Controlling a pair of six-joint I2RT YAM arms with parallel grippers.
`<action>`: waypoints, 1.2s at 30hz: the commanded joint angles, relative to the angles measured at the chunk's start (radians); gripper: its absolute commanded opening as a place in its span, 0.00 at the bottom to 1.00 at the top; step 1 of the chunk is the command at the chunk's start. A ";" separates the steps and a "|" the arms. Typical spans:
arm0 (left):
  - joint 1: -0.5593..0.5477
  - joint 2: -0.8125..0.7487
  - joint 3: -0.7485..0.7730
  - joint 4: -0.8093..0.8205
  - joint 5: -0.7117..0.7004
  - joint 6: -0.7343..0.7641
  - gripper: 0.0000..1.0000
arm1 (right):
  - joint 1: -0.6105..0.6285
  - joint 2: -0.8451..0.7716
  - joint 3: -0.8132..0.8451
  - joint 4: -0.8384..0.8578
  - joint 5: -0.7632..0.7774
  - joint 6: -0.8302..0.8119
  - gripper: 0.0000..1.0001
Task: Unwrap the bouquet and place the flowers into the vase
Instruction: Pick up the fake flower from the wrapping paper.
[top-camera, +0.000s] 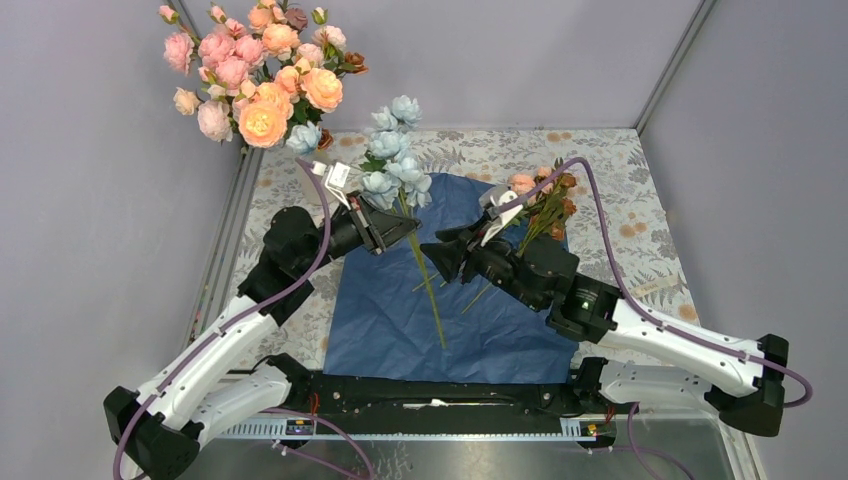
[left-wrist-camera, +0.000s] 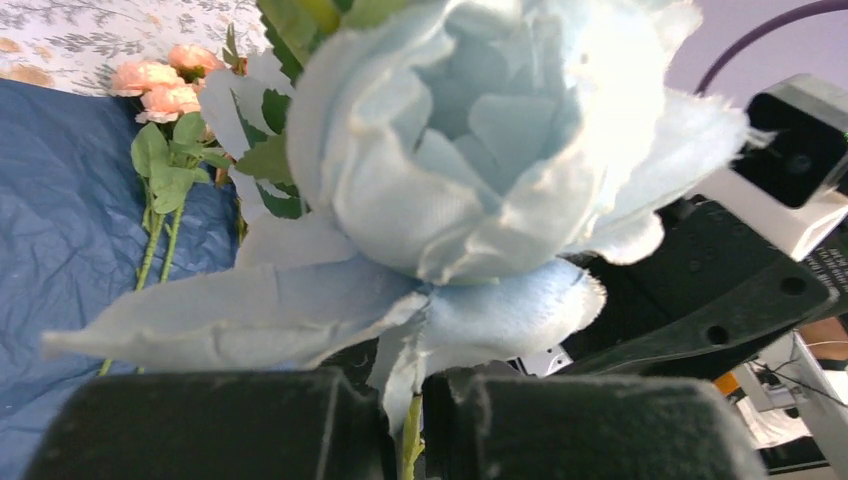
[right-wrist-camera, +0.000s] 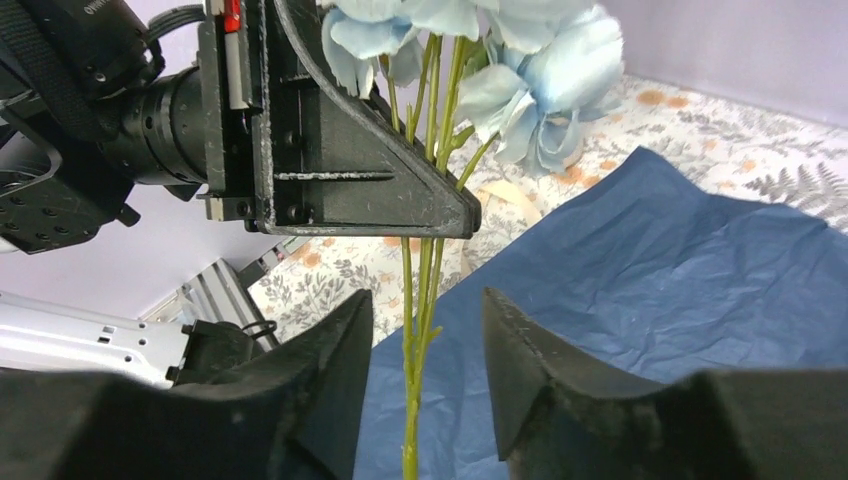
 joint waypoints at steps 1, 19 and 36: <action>0.000 0.008 0.112 -0.070 -0.020 0.140 0.00 | 0.009 -0.061 -0.008 0.019 0.063 -0.033 0.57; 0.388 0.073 0.400 -0.343 0.153 0.546 0.00 | 0.004 -0.228 -0.111 -0.086 0.400 -0.166 0.96; 0.689 -0.025 0.368 -0.030 0.021 0.565 0.00 | -0.076 -0.380 -0.223 -0.133 0.473 -0.109 1.00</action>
